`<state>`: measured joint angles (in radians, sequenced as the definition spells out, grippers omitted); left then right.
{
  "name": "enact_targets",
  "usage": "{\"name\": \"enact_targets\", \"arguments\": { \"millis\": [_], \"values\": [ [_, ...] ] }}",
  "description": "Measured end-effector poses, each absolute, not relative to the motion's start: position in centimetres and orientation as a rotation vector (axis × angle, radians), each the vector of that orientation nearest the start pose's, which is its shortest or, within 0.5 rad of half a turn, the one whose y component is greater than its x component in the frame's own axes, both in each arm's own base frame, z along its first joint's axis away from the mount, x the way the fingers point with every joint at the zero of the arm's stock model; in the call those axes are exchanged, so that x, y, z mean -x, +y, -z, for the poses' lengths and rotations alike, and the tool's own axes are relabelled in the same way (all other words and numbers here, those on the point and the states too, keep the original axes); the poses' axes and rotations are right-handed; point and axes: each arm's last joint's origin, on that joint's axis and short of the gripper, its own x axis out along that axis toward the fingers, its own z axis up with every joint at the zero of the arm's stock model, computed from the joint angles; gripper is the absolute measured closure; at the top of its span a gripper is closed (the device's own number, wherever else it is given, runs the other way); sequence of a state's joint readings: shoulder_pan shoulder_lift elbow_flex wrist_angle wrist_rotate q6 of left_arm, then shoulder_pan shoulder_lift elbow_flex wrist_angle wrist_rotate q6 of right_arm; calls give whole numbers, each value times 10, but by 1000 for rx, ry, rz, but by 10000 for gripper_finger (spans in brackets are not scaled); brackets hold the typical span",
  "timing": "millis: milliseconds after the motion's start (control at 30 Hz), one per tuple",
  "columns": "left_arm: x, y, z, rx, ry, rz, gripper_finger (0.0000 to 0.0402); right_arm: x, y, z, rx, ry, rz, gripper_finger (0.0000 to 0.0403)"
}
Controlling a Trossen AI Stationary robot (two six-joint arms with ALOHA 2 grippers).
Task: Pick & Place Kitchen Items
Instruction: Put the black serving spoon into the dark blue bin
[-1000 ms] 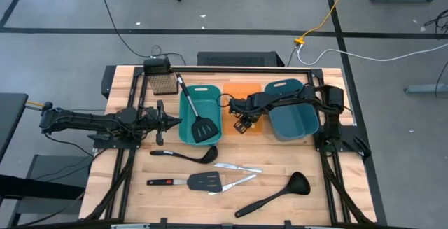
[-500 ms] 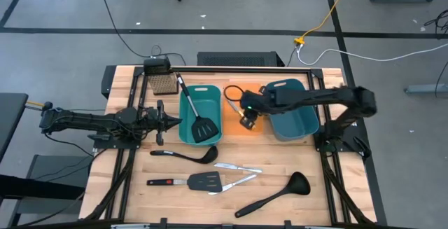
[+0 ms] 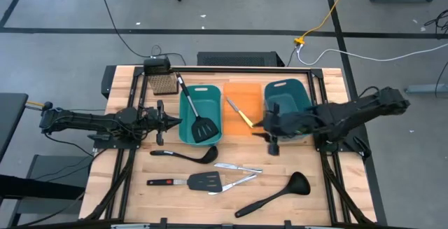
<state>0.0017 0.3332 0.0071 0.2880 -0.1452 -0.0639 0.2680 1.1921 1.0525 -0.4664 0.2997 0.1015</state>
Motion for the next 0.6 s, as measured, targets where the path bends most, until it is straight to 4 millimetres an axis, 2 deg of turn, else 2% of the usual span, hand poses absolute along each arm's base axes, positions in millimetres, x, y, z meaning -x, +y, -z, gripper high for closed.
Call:
{"name": "enact_targets", "arguments": {
  "millis": [133, 333, 467, 600],
  "values": [
    [-118, 4, -164, 61, 37, -148, 392, -226, 67, -302, 42, 335, -79, 281],
    [-118, 4, -164, 62, 38, -148, 392, -199, 71, -258, 23, 132, -183, 303],
    [-118, 4, -164, 62, 41, -149, 392, -184, 67, -233, 15, 78, -179, 319],
    [-118, 4, -163, 62, 45, -148, 392, -173, 61, -217, 8, 49, -147, 335]
  ]
}}
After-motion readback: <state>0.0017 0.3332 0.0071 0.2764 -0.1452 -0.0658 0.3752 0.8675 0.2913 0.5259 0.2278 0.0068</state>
